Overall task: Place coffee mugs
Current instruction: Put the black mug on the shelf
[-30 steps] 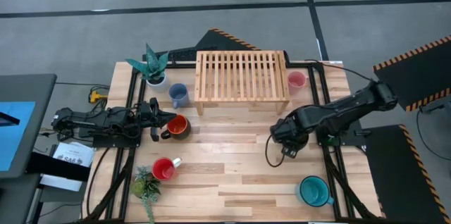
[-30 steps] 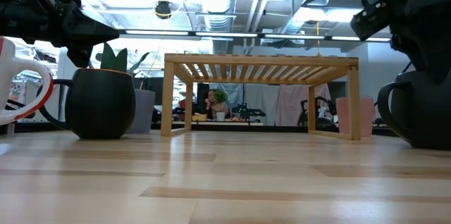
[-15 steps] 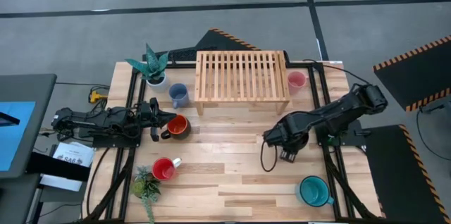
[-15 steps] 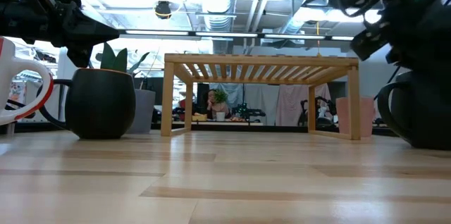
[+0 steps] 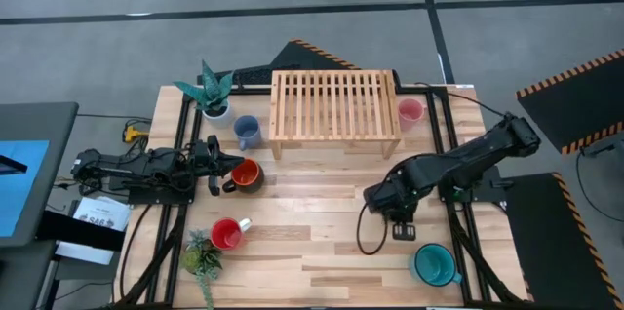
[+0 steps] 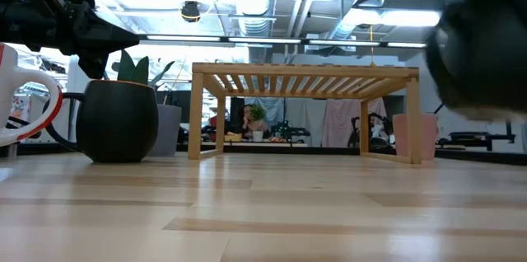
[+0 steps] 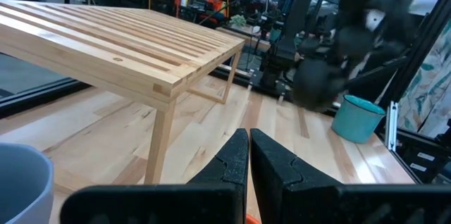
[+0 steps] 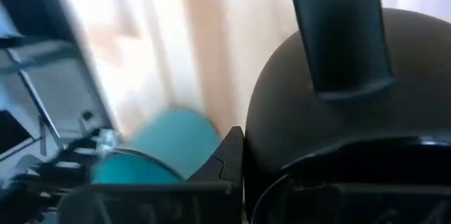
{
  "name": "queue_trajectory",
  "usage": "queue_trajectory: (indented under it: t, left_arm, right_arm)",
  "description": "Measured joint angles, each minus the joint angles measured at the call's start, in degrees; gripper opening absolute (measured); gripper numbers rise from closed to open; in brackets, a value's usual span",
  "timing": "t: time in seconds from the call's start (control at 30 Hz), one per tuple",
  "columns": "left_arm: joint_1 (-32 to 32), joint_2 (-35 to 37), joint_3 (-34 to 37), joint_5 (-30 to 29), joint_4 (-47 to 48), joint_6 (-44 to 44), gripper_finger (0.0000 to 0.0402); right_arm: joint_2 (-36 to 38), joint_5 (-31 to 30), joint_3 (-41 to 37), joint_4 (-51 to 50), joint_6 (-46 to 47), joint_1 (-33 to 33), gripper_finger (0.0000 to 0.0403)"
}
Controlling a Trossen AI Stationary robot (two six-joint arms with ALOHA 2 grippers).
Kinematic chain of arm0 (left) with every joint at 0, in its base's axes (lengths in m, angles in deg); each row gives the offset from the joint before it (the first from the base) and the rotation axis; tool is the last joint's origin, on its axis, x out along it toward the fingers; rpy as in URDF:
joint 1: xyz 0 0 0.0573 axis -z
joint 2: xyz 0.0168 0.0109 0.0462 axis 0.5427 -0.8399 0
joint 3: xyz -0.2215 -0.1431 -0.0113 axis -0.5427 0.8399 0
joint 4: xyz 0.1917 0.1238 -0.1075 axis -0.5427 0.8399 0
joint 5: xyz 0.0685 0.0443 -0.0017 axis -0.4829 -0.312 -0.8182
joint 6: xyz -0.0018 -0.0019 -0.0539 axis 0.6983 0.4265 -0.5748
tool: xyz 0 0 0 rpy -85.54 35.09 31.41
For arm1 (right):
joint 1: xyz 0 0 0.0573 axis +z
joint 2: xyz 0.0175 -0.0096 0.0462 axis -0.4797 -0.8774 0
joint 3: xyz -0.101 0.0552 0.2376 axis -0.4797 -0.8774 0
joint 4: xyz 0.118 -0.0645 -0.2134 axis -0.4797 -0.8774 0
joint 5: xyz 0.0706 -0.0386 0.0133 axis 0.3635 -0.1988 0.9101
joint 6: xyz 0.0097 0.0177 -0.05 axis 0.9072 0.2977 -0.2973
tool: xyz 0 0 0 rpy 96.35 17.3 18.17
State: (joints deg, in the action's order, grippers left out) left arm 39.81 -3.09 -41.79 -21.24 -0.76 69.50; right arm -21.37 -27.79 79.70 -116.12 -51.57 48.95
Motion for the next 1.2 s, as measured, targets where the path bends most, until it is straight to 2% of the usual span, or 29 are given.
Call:
queue_trajectory:
  t: [0.17, 0.27, 0.37, 0.47, 0.6, 0.8, 0.97, 1.2]
  left_arm:
    - [0.0, 0.0, 0.0, 0.0, 0.0, 0.0, 0.0000]
    - [0.0, 0.0, 0.0, 0.0, 0.0, 0.0, 0.0000]
    - [0.0, 0.0, 0.0, -0.1, 0.0, 0.0, 0.0000]
    - [0.0, 0.0, 0.0, -0.1, 0.0, 0.0, 0.0000]
    - [0.0, 0.0, 0.0, -0.1, 0.0, 0.0, 0.0000]
    - [0.0, 0.0, 0.0, -0.1, 0.0, 0.0, 0.0000]
    - [0.0, 0.0, 0.0, -0.1, 0.0, 0.0, 0.0000]
    - [0.0, 0.0, 0.0, -0.1, 0.0, 0.0, 0.0000]
  right_arm:
    - [0.0, -5.5, 16.5, -0.2, -7.3, 0.0, 0.0040]
    - [0.0, -14.4, 26.1, -2.9, -12.1, -2.2, 0.0040]
    - [0.1, -25.7, 33.4, -8.0, -15.1, -7.4, 0.0040]
    - [0.1, -30.6, 37.8, -12.7, -15.1, -16.0, 0.0040]
    - [0.0, -30.0, 38.9, -16.3, -15.1, -29.8, 0.0040]
    - [-2.9, -24.4, 38.9, -17.1, -17.9, -47.2, 0.0040]
    - [-7.7, -22.0, 39.0, -17.5, -19.1, -52.7, 0.0040]
    - [-14.9, -21.8, 38.9, -18.4, -20.4, -52.9, 0.0040]
